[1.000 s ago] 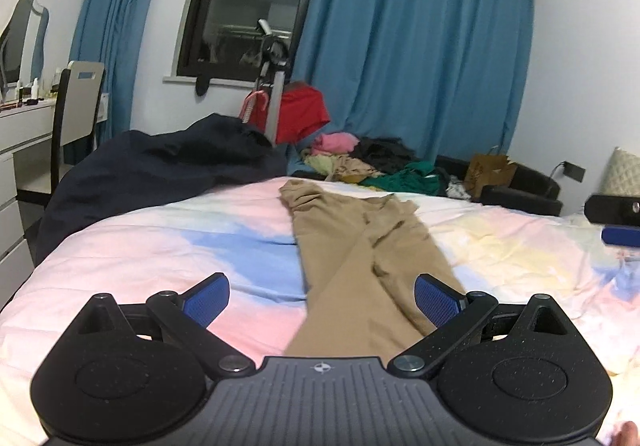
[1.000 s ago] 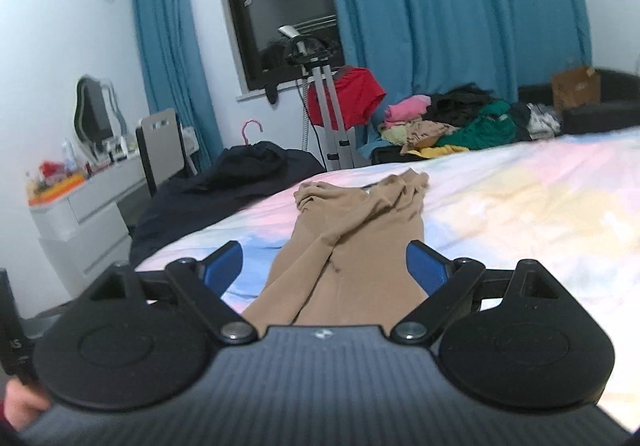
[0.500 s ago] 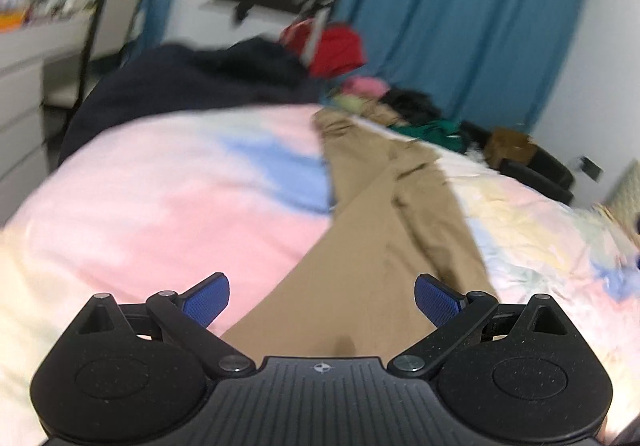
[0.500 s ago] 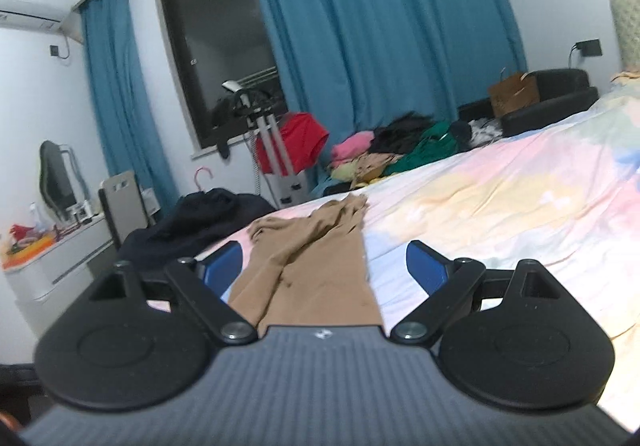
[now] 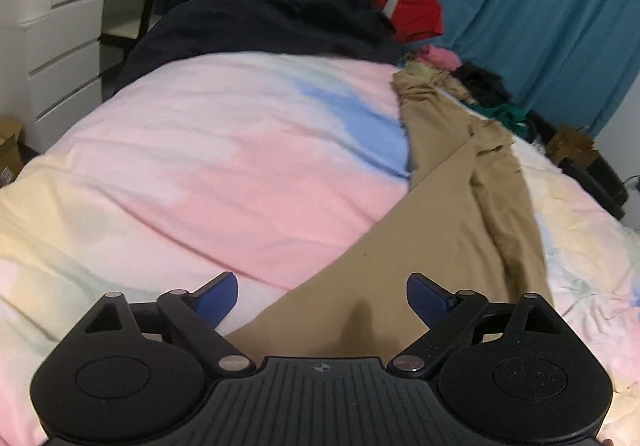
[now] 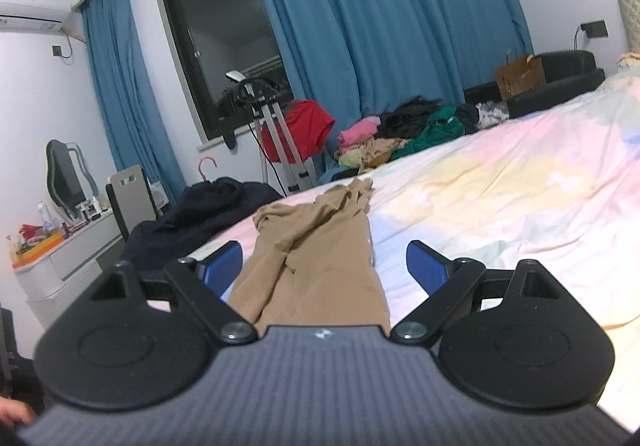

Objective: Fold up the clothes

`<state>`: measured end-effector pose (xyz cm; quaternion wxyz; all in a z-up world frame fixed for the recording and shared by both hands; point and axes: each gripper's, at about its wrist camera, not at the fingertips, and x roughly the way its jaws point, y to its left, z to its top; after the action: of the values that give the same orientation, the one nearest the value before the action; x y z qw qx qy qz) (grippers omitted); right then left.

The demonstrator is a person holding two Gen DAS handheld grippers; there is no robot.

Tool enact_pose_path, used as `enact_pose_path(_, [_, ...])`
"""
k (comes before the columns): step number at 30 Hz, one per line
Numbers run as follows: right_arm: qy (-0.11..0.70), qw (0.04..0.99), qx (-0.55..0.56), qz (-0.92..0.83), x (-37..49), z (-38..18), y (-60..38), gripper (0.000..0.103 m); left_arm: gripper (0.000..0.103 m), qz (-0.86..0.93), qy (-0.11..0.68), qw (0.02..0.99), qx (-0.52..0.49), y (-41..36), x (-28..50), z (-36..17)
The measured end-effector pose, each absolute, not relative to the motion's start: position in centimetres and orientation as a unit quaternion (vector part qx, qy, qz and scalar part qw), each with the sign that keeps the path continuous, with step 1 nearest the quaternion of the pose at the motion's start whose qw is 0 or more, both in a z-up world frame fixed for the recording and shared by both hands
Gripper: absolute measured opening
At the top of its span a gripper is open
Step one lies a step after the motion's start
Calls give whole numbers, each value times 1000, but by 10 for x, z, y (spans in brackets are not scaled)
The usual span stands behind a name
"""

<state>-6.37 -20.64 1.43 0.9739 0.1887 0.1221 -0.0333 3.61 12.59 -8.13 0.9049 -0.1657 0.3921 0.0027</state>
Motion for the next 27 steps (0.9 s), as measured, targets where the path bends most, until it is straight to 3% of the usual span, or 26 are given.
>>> enact_pose_path(8, [150, 969, 193, -44, -58, 7, -211, 90, 83, 30, 416, 882, -222, 146, 37, -93])
enact_pose_path(19, [169, 965, 189, -63, -53, -7, -219, 90, 79, 36, 431, 862, -264, 149, 38, -100])
enact_pose_path(27, [219, 945, 218, -110, -45, -25, -220, 90, 63, 13, 431, 845, -317, 161, 34, -109])
